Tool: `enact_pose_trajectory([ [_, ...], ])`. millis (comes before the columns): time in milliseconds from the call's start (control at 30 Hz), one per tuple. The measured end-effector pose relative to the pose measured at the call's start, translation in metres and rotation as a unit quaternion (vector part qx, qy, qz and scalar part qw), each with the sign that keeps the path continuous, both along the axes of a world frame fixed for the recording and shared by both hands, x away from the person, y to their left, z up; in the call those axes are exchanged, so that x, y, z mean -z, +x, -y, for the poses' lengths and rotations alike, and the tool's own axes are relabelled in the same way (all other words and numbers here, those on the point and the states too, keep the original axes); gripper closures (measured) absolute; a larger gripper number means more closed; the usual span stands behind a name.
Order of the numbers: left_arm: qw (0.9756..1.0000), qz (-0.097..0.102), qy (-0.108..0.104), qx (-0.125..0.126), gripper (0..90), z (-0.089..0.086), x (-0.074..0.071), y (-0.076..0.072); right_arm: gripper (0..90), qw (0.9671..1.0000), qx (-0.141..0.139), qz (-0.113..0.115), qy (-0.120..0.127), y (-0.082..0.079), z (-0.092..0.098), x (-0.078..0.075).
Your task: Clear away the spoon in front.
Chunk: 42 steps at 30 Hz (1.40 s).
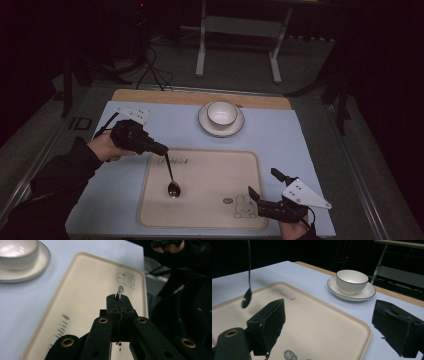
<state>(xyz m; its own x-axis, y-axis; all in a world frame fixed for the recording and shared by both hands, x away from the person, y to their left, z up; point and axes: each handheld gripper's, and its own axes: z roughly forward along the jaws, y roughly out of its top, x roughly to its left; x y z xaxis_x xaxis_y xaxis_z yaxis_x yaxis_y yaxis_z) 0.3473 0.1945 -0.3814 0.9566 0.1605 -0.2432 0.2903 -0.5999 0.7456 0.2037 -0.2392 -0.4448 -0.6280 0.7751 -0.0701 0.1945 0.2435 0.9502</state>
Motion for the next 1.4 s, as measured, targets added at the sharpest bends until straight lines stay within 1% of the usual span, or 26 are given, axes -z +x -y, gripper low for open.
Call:
enact_pose_trajectory([
  [33, 0.9999, -0.008, 0.005, 0.007, 89.8, 0.002, 0.002, 0.001, 11.6, 1.0000, 0.000, 0.000, 0.000, 0.000, 0.000, 0.000],
  [100, 0.9998, -0.009, 0.012, 0.011, 89.8, 0.005, 0.005, 0.001, 11.6, 1.0000, 0.000, 0.000, 0.000, 0.000, 0.000, 0.000],
  [133, 0.9996, -0.016, 0.017, 0.017, 89.8, 0.007, 0.006, 0.001, 11.6, 1.0000, 0.000, 0.000, 0.001, 0.000, 0.000, 0.000],
  [167, 0.9995, -0.015, 0.019, 0.019, 89.8, 0.008, 0.008, 0.001, 11.6, 1.0000, 0.000, 0.000, 0.000, 0.000, 0.000, 0.000],
  [233, 0.9992, -0.023, 0.022, 0.024, 89.8, 0.011, 0.012, 0.003, 11.6, 1.0000, 0.000, -0.001, 0.000, 0.000, 0.000, 0.000],
  [267, 0.9993, -0.021, 0.022, 0.022, 89.8, 0.012, 0.014, 0.003, 11.6, 1.0000, 0.000, -0.001, 0.001, 0.000, 0.000, 0.000],
  [300, 0.9991, -0.028, 0.022, 0.025, 89.8, 0.013, 0.016, 0.004, 11.6, 1.0000, 0.000, -0.002, 0.001, 0.000, 0.000, 0.000],
  [433, 0.9982, -0.034, 0.035, 0.035, 89.8, 0.018, 0.024, 0.007, 11.6, 1.0000, 0.001, 0.000, 0.000, 0.000, 0.001, 0.000],
  [500, 0.9978, -0.041, 0.038, 0.036, 89.7, 0.020, 0.027, 0.008, 11.6, 1.0000, 0.001, -0.001, 0.001, 0.000, 0.001, 0.000],
  [533, 0.9980, -0.039, 0.038, 0.034, 89.8, 0.021, 0.029, 0.008, 11.6, 1.0000, 0.001, -0.001, 0.001, 0.000, 0.001, 0.000],
  [567, 0.9978, -0.043, 0.036, 0.036, 89.7, 0.021, 0.030, 0.009, 11.6, 1.0000, 0.001, -0.001, 0.001, 0.000, 0.001, 0.000],
  [733, 0.9976, -0.049, 0.031, 0.037, 89.6, 0.022, 0.032, 0.012, 11.6, 1.0000, 0.000, -0.001, 0.000, 0.000, 0.001, 0.000],
  [767, 0.9979, -0.051, 0.025, 0.033, 89.3, 0.022, 0.034, 0.013, 11.6, 1.0000, 0.000, -0.001, 0.001, 0.000, 0.001, 0.000],
  [800, 0.9979, -0.051, 0.025, 0.033, 89.1, 0.022, 0.034, 0.013, 11.6, 1.0000, 0.000, -0.001, 0.000, 0.000, 0.001, 0.000],
  [867, 0.9983, -0.047, 0.016, 0.029, 88.7, 0.020, 0.036, 0.015, 11.6, 1.0000, 0.000, -0.001, 0.000, 0.000, 0.001, 0.000],
  [900, 0.9985, -0.045, 0.015, 0.026, 88.6, 0.020, 0.037, 0.016, 11.6, 1.0000, 0.000, -0.001, 0.001, 0.000, 0.001, 0.000],
  [967, 0.9986, -0.046, 0.011, 0.024, 88.3, 0.020, 0.038, 0.016, 11.6, 1.0000, 0.000, -0.002, 0.001, 0.000, 0.001, 0.000],
  [1000, 0.9988, -0.046, 0.005, 0.016, 86.5, 0.019, 0.042, 0.018, 11.6, 1.0000, -0.001, -0.002, 0.000, 0.000, 0.001, 0.001],
  [1067, 0.9990, -0.043, 0.002, 0.010, 86.5, 0.018, 0.044, 0.020, 11.6, 1.0000, -0.001, -0.002, 0.000, 0.000, 0.000, 0.001],
  [1200, 0.9990, -0.043, -0.009, 0.005, 85.0, 0.018, 0.049, 0.022, 11.6, 1.0000, -0.001, -0.002, 0.000, 0.000, 0.001, 0.001],
  [1300, 0.9990, -0.043, -0.013, -0.002, 83.1, 0.017, 0.052, 0.024, 11.6, 1.0000, -0.002, -0.003, -0.001, 0.000, 0.000, 0.001],
  [1333, 0.9988, -0.046, -0.016, -0.004, 83.1, 0.017, 0.054, 0.025, 11.6, 1.0000, -0.002, -0.004, -0.001, 0.000, 0.000, 0.001],
  [1367, 0.9989, -0.043, -0.016, -0.005, 83.1, 0.017, 0.055, 0.026, 11.6, 1.0000, -0.003, -0.004, -0.002, 0.000, 0.000, 0.001],
  [1400, 0.9988, -0.044, -0.018, -0.007, 83.0, 0.017, 0.057, 0.027, 11.6, 1.0000, -0.003, -0.004, -0.002, 0.000, 0.000, 0.001],
])
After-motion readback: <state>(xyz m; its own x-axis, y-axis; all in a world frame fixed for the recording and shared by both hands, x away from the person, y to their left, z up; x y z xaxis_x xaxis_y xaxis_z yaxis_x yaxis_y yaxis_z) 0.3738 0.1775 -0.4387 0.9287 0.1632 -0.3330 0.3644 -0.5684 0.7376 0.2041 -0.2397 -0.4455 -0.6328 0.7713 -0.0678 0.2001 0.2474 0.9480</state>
